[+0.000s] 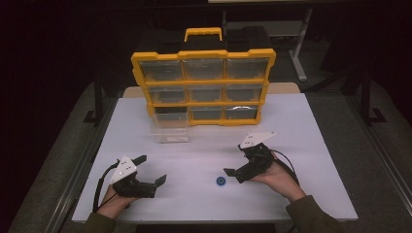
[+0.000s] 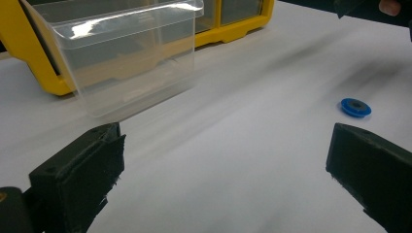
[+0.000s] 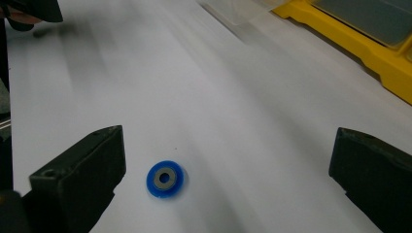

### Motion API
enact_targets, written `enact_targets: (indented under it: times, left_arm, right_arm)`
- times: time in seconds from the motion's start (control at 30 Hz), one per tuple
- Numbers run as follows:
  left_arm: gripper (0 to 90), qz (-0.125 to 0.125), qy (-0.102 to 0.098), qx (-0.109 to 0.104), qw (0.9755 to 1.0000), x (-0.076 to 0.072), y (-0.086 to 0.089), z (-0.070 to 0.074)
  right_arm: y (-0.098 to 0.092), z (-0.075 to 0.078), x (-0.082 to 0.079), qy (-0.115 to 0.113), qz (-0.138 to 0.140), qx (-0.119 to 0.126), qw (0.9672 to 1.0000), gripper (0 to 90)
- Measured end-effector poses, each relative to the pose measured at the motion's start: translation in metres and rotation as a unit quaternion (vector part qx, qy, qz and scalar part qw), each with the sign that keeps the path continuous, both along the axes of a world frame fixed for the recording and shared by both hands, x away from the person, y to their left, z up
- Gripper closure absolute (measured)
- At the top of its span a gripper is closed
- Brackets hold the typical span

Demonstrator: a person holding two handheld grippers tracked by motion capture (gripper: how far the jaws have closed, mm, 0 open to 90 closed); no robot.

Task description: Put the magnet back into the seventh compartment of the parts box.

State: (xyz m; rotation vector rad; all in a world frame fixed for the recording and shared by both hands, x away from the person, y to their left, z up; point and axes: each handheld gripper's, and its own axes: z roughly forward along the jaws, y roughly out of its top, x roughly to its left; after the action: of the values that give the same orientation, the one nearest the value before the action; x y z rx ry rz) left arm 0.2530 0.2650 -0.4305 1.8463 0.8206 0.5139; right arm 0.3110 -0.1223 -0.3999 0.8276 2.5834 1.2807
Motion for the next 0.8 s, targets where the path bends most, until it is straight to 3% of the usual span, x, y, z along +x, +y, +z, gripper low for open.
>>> enact_targets:
  times: [0.8]
  left_arm:
    - [0.0,-0.005,0.001,0.006,1.0000,0.000,0.000,-0.001]
  right_arm:
    - [0.031,-0.006,0.009,0.021,0.030,-0.019,0.9991,0.0]
